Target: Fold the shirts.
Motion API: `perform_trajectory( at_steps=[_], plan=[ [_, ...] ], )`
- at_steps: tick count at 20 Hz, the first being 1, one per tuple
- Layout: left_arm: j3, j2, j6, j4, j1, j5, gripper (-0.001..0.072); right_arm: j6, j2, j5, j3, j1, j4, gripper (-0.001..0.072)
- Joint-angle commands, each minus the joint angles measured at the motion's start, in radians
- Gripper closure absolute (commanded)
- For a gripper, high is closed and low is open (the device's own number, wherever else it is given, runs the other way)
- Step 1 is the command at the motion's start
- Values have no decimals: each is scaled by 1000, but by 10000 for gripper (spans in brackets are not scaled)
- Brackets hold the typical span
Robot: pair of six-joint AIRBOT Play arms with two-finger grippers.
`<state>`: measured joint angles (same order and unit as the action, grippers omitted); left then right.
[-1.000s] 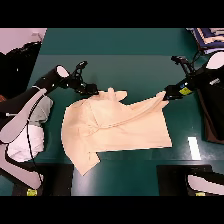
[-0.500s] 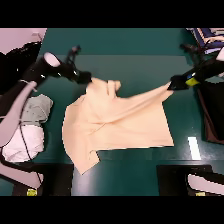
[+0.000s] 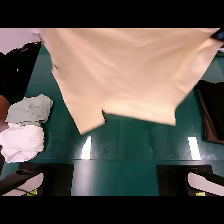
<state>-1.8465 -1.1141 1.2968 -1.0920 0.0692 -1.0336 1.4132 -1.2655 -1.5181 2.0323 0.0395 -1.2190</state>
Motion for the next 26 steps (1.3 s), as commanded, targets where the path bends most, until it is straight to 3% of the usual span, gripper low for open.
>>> perform_trajectory(
  at_steps=[1,8,13,17,21,26],
  plan=[
    [-73,181,21,-33,-5,0,681,-1,167,116,-48,-54,-5,698],
    [-288,282,165,-29,-5,-31,681,-46,451,237,-107,-225,-5,698],
    [-303,282,188,-32,-5,-28,682,-45,467,227,-107,-304,-2,698],
    [-90,233,189,-115,-5,-48,681,-45,304,84,-106,-183,-6,699],
    [122,39,188,-120,-5,-135,680,-45,17,-43,-108,-21,-16,699],
    [237,-298,146,-111,-5,-90,680,-44,-333,-1,-108,13,-14,699]
  ],
)
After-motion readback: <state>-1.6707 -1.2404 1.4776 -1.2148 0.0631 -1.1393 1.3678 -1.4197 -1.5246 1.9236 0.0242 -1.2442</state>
